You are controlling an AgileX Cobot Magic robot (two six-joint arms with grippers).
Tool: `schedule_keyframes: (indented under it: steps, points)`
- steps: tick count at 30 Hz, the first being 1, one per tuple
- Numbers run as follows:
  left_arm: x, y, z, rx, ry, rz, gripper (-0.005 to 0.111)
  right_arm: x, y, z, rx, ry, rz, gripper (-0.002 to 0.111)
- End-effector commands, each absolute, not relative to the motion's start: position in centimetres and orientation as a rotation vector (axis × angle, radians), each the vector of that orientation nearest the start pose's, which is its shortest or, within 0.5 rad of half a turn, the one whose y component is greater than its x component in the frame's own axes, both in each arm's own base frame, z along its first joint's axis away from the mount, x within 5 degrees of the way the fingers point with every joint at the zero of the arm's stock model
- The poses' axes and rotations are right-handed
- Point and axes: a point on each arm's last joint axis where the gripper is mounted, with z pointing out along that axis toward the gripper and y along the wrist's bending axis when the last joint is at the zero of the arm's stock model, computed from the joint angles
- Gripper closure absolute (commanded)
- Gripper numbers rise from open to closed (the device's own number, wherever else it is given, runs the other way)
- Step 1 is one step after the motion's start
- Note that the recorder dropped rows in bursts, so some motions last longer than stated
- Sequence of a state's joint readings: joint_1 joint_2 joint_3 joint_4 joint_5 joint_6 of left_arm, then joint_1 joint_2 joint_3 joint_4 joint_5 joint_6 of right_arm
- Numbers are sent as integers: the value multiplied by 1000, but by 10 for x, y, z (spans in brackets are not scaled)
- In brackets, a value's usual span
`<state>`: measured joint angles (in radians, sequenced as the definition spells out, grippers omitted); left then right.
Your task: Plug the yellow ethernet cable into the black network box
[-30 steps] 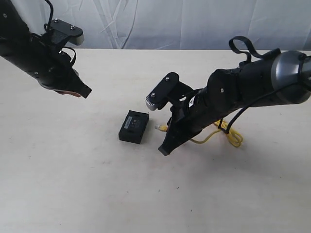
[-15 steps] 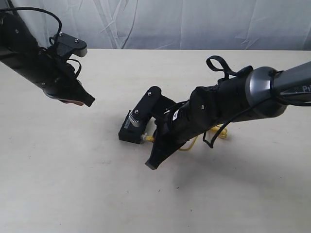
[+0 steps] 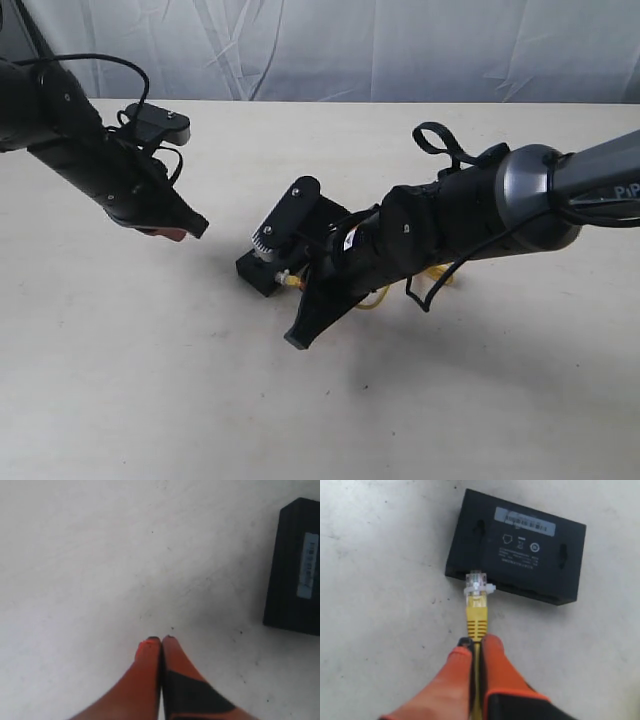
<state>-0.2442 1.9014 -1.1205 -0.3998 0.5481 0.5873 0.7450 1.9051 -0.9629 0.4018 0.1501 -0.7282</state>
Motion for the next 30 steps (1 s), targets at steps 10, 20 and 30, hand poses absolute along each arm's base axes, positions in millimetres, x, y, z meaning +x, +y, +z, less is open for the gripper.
schedule_keyframes:
  steps: [10, 20, 30]
  points:
    - [363, -118, 127, 618, 2591, -444, 107, 256, 247, 125, -1374, 2238, 249, 109]
    - [362, -128, 122, 673, 2549, -597, 107, 257, 247, 126, -1348, 2230, 250, 109]
    - [358, -133, 109, 681, 2578, -702, 107, 260, 249, 127, -1288, 2228, 258, 109]
